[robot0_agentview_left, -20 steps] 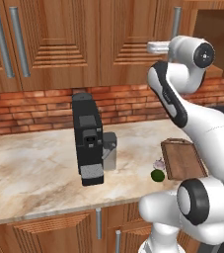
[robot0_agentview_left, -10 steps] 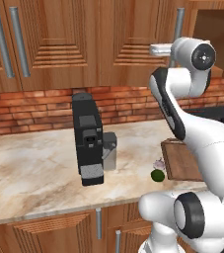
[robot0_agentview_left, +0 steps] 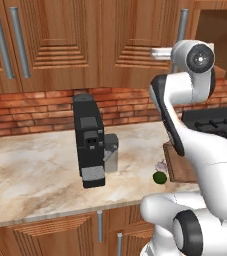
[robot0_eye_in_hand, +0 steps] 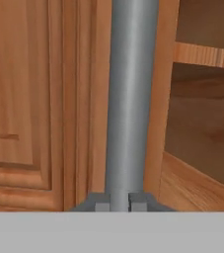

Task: Open the cabinet. Place the bowl and condiment on the counter. Then place the lime and garlic on the cutting board.

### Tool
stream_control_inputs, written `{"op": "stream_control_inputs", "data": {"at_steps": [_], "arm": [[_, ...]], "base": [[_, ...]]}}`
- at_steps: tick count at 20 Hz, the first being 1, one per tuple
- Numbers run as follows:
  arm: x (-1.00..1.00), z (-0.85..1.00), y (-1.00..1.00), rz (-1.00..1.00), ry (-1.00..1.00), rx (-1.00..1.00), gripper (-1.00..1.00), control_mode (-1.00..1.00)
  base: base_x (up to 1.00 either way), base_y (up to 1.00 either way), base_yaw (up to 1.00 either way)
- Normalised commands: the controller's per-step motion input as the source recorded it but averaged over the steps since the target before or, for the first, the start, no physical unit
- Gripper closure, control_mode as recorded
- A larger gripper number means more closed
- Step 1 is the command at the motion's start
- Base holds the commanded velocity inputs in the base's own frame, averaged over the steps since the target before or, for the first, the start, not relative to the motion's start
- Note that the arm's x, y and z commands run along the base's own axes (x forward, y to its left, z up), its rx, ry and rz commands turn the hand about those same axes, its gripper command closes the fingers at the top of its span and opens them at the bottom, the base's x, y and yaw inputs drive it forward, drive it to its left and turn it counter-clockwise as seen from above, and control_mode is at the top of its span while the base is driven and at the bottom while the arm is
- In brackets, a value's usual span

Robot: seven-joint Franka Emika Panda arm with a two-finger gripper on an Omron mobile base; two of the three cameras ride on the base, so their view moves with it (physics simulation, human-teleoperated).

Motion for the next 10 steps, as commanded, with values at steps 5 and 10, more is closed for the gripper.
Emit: {"op": "stream_control_inputs", "data": {"at_steps": [5,10], "arm": [[-0.46,-0.13,0.37,-0.07,-0.05,0.0,1.0,-1.0],[-0.39,-0.03,0.41,-0.05,-0.09,0.0,1.0,-1.0]], "base": [[0.0,0.0,0.0],[0.0,0.0,0.0]]}}
